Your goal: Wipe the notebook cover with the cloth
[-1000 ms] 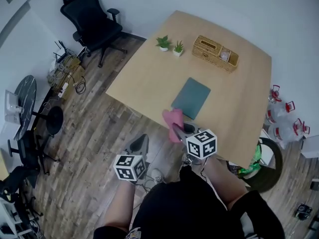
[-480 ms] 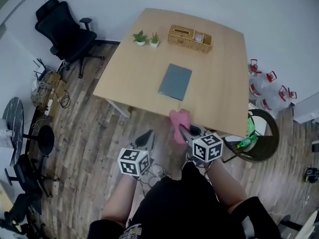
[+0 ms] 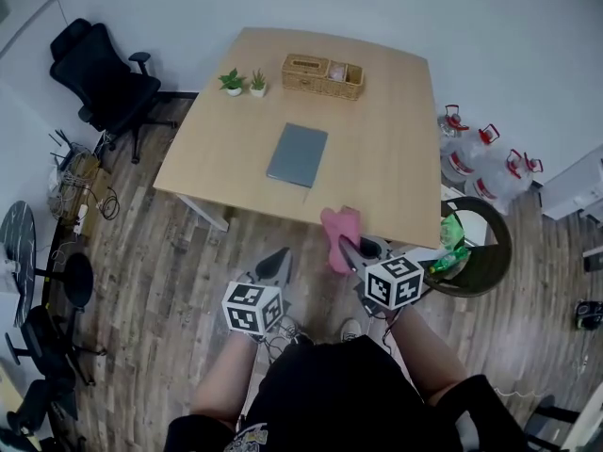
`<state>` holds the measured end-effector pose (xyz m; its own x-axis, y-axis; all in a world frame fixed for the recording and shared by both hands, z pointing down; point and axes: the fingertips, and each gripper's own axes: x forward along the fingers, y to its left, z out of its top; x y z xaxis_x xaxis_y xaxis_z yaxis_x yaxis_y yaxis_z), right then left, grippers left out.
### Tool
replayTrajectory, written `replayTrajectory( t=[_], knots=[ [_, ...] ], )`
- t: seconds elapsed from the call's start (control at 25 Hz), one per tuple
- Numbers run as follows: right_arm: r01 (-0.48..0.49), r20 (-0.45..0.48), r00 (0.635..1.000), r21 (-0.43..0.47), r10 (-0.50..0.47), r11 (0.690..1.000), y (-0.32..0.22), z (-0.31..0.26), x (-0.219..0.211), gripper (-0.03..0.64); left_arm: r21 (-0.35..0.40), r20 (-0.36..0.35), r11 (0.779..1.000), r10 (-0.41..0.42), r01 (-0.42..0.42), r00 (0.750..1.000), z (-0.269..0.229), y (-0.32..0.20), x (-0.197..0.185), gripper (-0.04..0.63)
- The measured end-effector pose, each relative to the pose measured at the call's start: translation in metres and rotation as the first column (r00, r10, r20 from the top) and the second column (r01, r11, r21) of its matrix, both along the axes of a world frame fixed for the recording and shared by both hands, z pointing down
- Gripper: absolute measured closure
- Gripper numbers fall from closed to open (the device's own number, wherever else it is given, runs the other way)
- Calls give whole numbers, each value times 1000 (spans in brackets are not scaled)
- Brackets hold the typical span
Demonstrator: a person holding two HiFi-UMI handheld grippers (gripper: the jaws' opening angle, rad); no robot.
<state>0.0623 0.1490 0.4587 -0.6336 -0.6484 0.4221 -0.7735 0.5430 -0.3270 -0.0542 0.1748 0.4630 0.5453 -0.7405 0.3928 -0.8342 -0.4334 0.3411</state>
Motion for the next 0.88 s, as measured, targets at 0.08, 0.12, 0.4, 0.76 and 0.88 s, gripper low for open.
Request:
replayTrajectory(
  t=[0.08,0.12,0.4,0.76,0.88],
  knots=[
    [23,13,1000,8,-23,1000,3,-4,8,558,2,8,1000,-24,24,1000,-3,4,10,589],
    [37,21,999,12,-37,999,4,-7,12,559,3,13,999,-37,37,999,-5,7,14,588],
    [128,78,988,41,-131,991,18,-16,33,560,12,57,992,-124,124,991,-17,36,43,589],
    [202,109,972,62,-207,978,35,-20,54,560,47,72,979,-202,199,977,-30,61,71,588],
    [216,107,969,72,-223,974,40,-24,58,560,59,67,974,-222,218,973,-35,68,75,588]
  ],
)
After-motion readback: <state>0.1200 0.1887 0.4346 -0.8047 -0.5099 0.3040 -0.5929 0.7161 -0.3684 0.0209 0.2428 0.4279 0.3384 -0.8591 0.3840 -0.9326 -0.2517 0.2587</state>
